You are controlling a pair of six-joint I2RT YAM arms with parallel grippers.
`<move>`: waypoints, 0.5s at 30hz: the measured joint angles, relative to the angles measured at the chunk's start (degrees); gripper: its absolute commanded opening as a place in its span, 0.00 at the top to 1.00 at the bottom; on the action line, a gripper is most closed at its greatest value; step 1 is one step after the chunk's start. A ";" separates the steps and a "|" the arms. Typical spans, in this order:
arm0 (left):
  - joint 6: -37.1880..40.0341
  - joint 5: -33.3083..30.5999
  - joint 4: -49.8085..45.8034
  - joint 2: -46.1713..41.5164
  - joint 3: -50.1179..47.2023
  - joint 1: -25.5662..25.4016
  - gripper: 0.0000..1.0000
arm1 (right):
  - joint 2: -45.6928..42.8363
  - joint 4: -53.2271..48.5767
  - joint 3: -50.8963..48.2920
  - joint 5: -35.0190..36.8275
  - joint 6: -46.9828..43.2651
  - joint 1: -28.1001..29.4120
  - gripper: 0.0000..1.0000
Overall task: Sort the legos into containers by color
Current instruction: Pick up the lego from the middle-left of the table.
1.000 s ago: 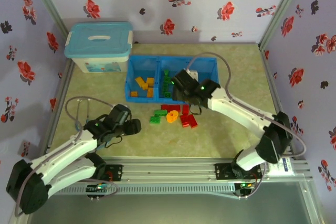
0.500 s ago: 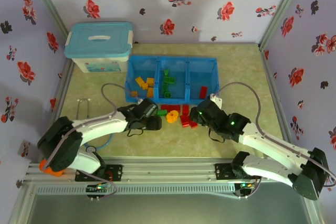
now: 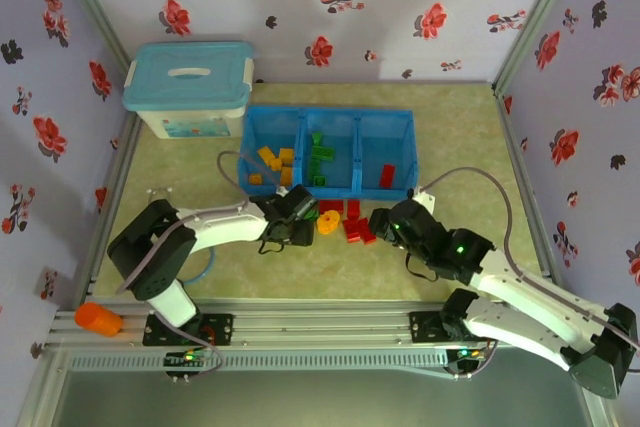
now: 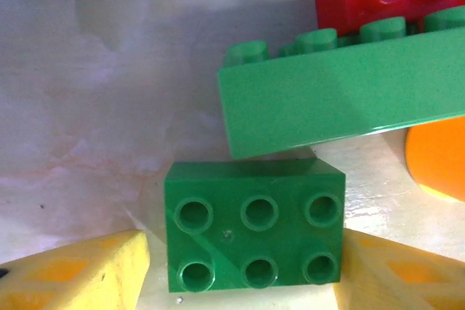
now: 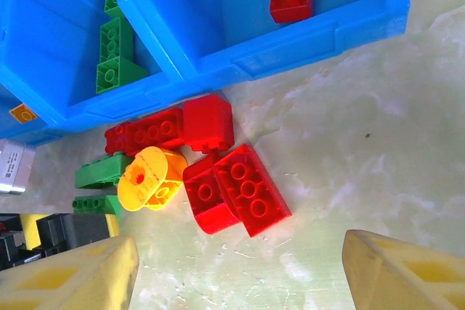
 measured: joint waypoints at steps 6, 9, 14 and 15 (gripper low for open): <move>0.42 -2.78 -2.47 1.51 1.68 -0.83 0.51 | 1.68 0.98 -0.55 -0.02 0.15 0.94 0.27; 0.68 -4.66 -3.15 1.55 2.36 -2.10 0.55 | 2.40 1.90 -0.96 -0.02 0.20 1.11 0.27; 1.09 -6.47 -4.98 -0.44 3.21 -3.52 0.57 | 2.64 2.80 -2.05 -0.02 1.09 1.40 0.27; 1.31 -6.78 -5.38 -1.79 3.28 -3.54 0.56 | 2.64 2.84 -2.32 0.00 1.27 1.44 0.27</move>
